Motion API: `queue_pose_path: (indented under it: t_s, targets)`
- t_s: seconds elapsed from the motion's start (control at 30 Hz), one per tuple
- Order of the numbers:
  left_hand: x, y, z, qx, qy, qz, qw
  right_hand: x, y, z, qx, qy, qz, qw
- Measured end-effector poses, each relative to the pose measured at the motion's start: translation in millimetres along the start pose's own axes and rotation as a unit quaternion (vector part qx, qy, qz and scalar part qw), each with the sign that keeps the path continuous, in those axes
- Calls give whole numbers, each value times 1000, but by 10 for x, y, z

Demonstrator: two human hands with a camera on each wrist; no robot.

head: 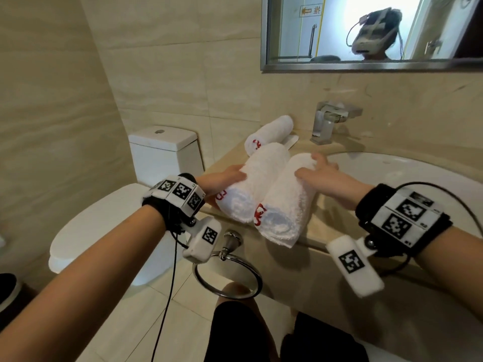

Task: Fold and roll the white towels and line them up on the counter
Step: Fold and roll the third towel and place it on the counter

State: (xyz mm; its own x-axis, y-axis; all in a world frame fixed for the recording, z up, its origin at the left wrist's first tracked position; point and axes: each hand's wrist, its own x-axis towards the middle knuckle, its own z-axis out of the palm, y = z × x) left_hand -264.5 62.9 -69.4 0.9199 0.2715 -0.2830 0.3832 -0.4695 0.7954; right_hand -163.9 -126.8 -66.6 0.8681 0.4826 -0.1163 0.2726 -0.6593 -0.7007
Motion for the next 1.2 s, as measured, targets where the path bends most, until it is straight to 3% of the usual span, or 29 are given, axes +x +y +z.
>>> queue_pose_path:
  t_s: [0.13, 0.23, 0.37, 0.43, 0.53, 0.63, 0.8, 0.87, 0.97, 1.07, 1.2]
  targets:
    - [81, 124, 71, 30, -23, -3, 999, 24, -62, 215, 0, 5, 17, 1000]
    - [183, 247, 123, 37, -45, -2, 998, 78, -59, 257, -89, 46, -46, 994]
    - [349, 332, 70, 7, -101, -17, 995, 210, -39, 180, -220, 19, -129, 967]
    - [443, 338, 43, -26, -130, -43, 990, 289, -37, 168, -206, 33, -146, 967]
    - [604, 350, 36, -16, -92, -68, 993, 380, -32, 203, -125, 106, -167, 972]
    - [700, 419, -14, 88, -109, -99, 985, 459, -3, 189, -74, 160, -185, 967]
    - [924, 736, -551, 186, -98, -64, 976, 416, 77, 116, -92, 98, -111, 985]
    - [1123, 839, -756, 171, -41, -57, 983, 421, 77, 98, -75, 92, -67, 991]
    - [1477, 828, -824, 210, 68, -62, 973, 471, 87, 49, 15, 114, 1, 993]
    - [1726, 767, -679, 219, 75, -62, 971, 537, 144, -2, 146, 124, 75, 979]
    - [1893, 763, -530, 143, 73, -66, 985, 635, 183, 29, 260, 135, 119, 949]
